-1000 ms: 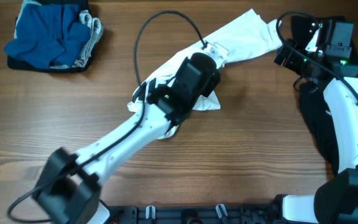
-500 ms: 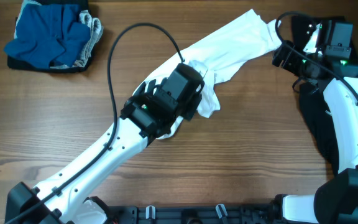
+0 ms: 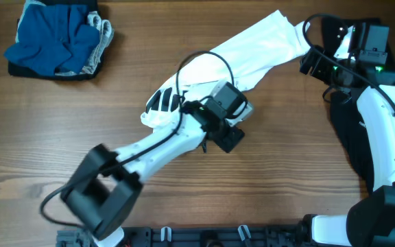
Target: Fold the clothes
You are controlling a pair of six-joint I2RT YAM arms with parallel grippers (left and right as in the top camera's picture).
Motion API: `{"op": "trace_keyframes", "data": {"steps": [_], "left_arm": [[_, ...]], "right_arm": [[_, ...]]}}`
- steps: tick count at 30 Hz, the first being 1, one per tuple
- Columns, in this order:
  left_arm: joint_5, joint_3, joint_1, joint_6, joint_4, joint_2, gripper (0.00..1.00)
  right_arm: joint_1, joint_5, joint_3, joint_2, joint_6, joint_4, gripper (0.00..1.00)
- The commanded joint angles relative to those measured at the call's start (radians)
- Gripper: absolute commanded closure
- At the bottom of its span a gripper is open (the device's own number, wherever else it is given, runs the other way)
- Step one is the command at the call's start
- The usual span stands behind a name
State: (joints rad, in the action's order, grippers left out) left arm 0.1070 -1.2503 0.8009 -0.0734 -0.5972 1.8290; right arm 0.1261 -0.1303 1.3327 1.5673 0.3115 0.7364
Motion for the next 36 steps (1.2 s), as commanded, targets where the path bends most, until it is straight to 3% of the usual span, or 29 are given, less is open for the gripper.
{"op": "trace_keyframes", "data": {"steps": [1,8,18,20,23,26,30,36], "left_arm": [[0.010,0.001,0.004,-0.050,0.050,0.050,0.28],[-0.077,0.001,0.004,-0.003,0.174,0.139,0.27],[-0.159,-0.002,-0.007,0.029,0.211,0.165,0.27],[-0.165,-0.002,-0.009,0.029,0.221,0.177,0.32],[-0.201,-0.002,-0.009,-0.006,0.224,0.182,0.49],[-0.364,-0.002,-0.009,-0.079,0.223,0.182,0.47],[-0.333,-0.002,-0.011,-0.134,0.212,0.182,0.45],[-0.285,-0.001,-0.008,-0.133,0.147,0.182,0.65]], "right_arm": [[0.003,-0.008,-0.002,0.013,-0.017,-0.001,0.06],[0.003,-0.007,-0.002,0.013,-0.017,-0.003,0.06],[0.003,0.000,-0.002,0.013,-0.021,-0.011,0.06],[0.003,0.000,-0.002,0.013,-0.022,-0.011,0.06],[0.003,0.003,-0.002,0.013,-0.022,-0.011,0.05],[0.003,0.003,-0.002,0.013,-0.023,-0.011,0.05],[0.003,0.003,-0.002,0.013,-0.023,-0.014,0.05],[0.003,0.003,-0.002,0.013,-0.023,-0.015,0.05]]}}
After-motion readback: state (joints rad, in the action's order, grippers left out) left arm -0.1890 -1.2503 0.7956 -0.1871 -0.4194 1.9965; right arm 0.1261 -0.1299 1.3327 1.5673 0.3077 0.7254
